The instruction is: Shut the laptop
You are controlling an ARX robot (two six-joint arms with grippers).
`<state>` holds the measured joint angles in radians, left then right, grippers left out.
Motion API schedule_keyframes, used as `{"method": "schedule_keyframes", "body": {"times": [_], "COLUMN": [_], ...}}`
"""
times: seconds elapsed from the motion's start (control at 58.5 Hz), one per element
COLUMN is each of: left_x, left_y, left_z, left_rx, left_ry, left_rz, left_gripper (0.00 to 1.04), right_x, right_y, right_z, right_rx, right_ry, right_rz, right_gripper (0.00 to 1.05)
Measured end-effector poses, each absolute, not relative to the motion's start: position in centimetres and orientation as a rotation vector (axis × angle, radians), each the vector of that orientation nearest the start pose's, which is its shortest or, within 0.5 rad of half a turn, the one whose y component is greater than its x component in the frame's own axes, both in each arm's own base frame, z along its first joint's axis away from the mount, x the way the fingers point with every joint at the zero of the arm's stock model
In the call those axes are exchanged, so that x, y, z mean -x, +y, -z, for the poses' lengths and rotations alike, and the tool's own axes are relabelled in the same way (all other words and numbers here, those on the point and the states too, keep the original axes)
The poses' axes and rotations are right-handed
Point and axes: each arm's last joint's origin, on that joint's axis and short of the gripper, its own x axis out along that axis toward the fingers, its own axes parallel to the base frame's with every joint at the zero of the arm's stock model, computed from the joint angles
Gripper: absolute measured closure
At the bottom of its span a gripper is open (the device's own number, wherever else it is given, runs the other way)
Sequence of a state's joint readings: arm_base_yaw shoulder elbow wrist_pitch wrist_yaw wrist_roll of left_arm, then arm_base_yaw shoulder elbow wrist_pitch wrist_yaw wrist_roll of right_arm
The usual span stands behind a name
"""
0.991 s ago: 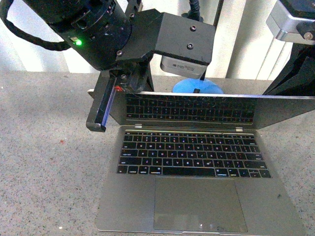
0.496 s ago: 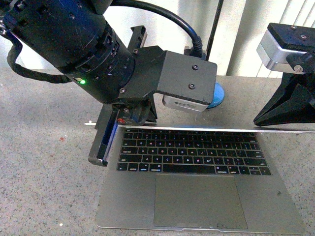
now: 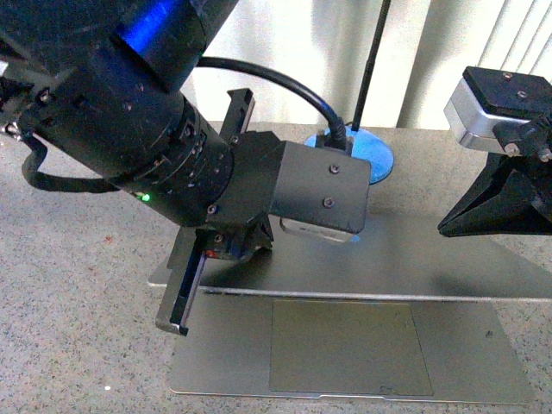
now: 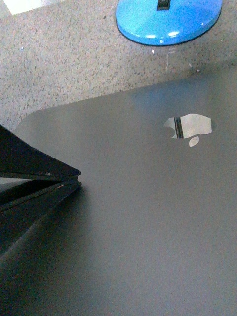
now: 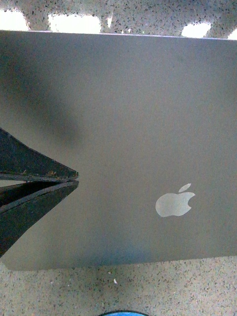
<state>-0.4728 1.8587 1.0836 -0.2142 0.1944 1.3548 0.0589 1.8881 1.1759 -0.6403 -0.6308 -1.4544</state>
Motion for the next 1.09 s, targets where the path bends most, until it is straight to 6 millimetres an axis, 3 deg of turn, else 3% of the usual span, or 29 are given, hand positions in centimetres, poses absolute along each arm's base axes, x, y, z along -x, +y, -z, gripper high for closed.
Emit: {"method": "schedule_keyframes", "body": {"times": [0.171, 0.513, 0.667, 1.094], "left_x": [-31.7, -30.4, -30.1, -30.1], "left_y": [-17.1, -16.9, -16.7, -16.6], "left_z": [-13.2, -9.4, -8.7, -9.1], "left_rx": [-1.305, -1.263, -1.251, -1.245], "left_ry": [0.44, 0.485, 0.502, 0.499], "left_rz": [1.219, 1.263, 1.271, 1.265], "left_gripper": [1.01, 1.01, 1.01, 1.01], "right_x": [-34.2, -32.7, -32.4, -32.5], "right_y": [4.0, 4.8, 4.8, 4.8], "right_z": [-13.7, -8.8, -8.3, -8.3], "right_rx": [0.777, 0.679, 0.664, 0.654], "right_ry": [0.617, 0.66, 0.669, 0.675], "right_rz": [-1.352, -1.379, -1.381, -1.37], "right_gripper": [1.02, 1.02, 1.02, 1.02]}}
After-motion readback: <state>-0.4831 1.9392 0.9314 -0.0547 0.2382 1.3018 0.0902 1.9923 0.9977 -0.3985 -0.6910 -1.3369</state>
